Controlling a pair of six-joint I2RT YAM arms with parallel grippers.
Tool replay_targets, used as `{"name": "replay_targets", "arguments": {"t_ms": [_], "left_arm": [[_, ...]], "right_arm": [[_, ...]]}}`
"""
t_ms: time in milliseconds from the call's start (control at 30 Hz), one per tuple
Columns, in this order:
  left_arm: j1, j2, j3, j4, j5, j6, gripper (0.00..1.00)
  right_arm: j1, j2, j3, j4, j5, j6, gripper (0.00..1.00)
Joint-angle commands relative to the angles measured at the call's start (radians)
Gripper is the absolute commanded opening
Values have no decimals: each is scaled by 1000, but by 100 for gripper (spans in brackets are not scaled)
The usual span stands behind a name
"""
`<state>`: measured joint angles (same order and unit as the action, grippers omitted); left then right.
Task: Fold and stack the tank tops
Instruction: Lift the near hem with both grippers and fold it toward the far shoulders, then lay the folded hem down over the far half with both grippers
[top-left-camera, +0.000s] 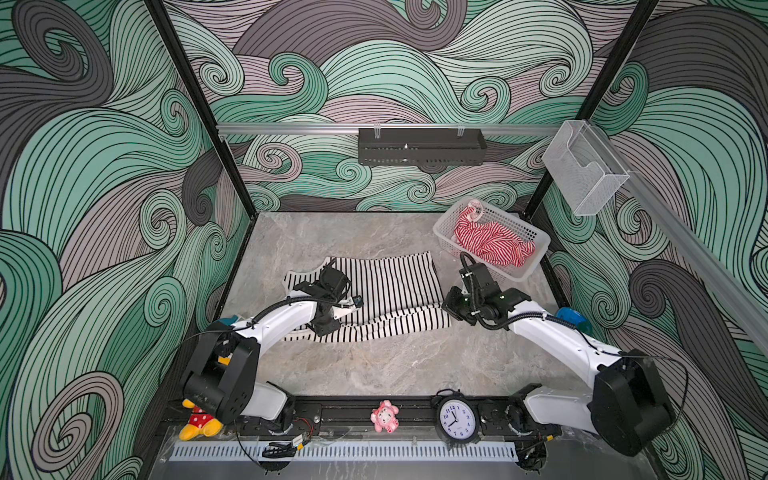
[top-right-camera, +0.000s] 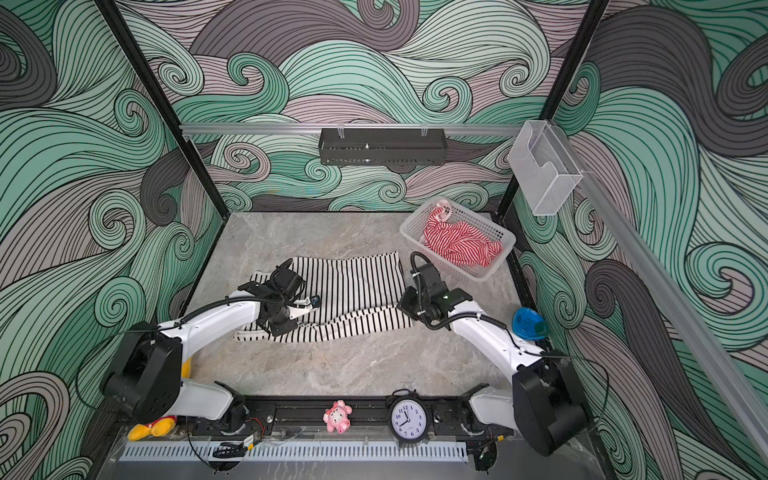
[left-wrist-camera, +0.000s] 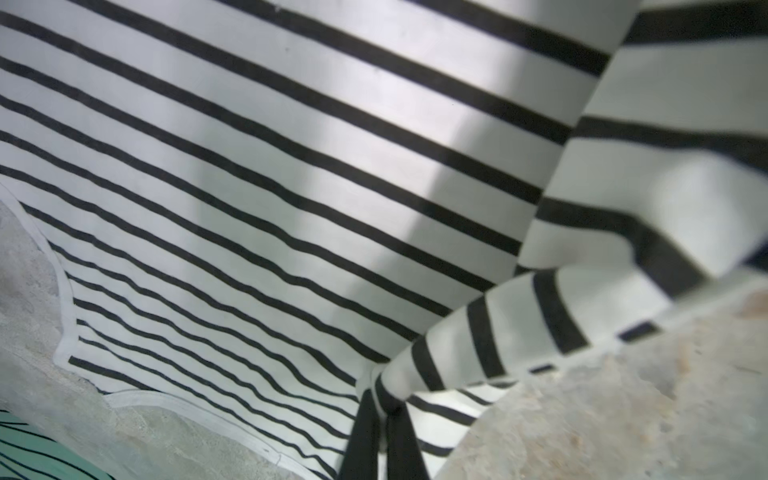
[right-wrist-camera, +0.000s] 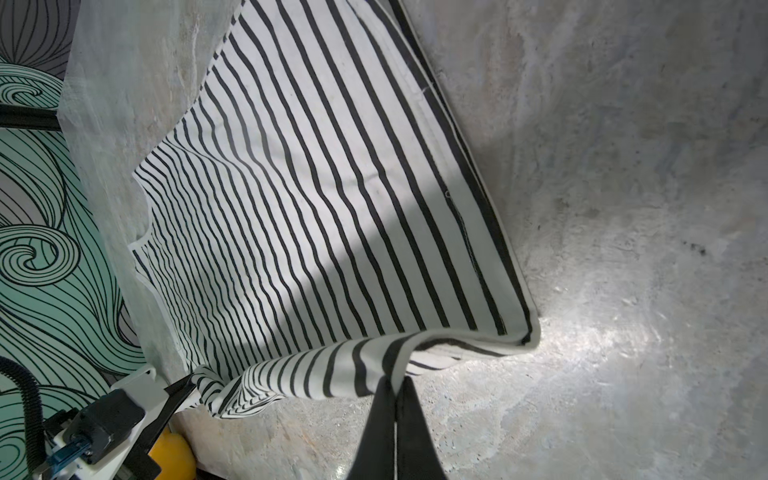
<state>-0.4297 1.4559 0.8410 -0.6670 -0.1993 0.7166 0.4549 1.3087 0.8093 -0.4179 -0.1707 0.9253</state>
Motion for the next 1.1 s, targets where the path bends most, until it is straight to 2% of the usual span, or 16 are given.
{"name": "replay_targets", "arguments": {"t_ms": [0, 400, 733, 800, 867, 900, 967, 1067], "left_arm": [[39, 45, 56, 61, -34, 21, 0], [95, 145, 184, 115, -45, 7, 0], [105, 245, 199, 134, -96, 3, 1], [105, 254, 199, 157, -131, -8, 21], [111, 242, 198, 183, -158, -28, 34], [116, 228, 198, 189, -164, -40, 40], [124, 189, 193, 200, -186, -65, 45], [138, 107, 170, 203, -202, -92, 51]], "right_arm": [[-35, 49, 44, 23, -38, -45, 0], [-112, 209, 157, 21, -75, -112, 0], [-138, 356, 218, 86, -119, -124, 1], [-139, 365, 234, 88, -116, -134, 17], [-138, 346, 238, 92, -89, -150, 38], [-137, 331, 236, 92, -78, -155, 43], [-132, 292, 226, 83, -54, -165, 48], [-108, 226, 193, 64, -22, -176, 49]]}}
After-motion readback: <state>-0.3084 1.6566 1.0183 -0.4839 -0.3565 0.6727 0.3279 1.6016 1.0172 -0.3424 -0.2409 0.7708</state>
